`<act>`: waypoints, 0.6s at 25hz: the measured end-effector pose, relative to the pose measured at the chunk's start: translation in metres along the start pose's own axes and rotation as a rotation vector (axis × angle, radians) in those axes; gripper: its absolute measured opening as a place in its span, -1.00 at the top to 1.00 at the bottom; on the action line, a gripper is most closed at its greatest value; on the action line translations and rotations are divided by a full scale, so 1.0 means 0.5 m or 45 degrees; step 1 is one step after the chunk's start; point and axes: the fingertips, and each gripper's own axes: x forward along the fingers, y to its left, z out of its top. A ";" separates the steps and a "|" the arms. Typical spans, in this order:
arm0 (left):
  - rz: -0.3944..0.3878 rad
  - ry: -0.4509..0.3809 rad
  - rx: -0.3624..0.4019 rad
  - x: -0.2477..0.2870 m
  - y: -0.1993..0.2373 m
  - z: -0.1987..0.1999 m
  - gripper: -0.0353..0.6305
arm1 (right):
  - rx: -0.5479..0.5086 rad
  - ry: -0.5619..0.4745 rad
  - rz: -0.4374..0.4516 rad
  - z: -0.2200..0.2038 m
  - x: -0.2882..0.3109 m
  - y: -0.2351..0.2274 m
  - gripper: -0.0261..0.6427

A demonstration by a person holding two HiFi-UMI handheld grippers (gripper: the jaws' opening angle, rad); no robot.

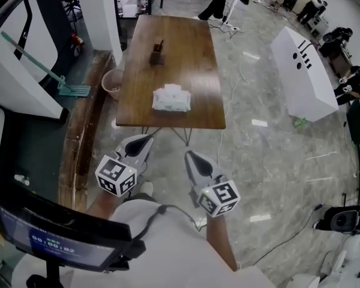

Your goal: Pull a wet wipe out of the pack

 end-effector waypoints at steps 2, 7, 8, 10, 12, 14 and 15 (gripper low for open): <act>-0.029 0.000 0.010 0.018 0.033 0.010 0.88 | 0.003 -0.004 -0.040 0.009 0.035 -0.022 0.90; -0.066 0.022 0.011 0.048 0.135 0.019 0.88 | 0.002 0.012 -0.097 0.020 0.126 -0.062 0.90; -0.071 0.027 0.009 0.054 0.154 0.019 0.88 | 0.000 0.013 -0.104 0.023 0.141 -0.066 0.90; -0.084 0.037 0.000 0.062 0.187 0.018 0.88 | 0.017 0.011 -0.116 0.027 0.166 -0.070 0.90; -0.097 0.048 -0.014 0.069 0.209 0.017 0.88 | 0.054 0.012 -0.125 0.026 0.178 -0.069 0.90; -0.107 0.045 -0.036 0.073 0.220 0.018 0.88 | 0.082 0.021 -0.141 0.019 0.181 -0.071 0.90; -0.109 0.041 -0.049 0.075 0.224 0.018 0.88 | 0.088 0.024 -0.155 0.015 0.182 -0.075 0.90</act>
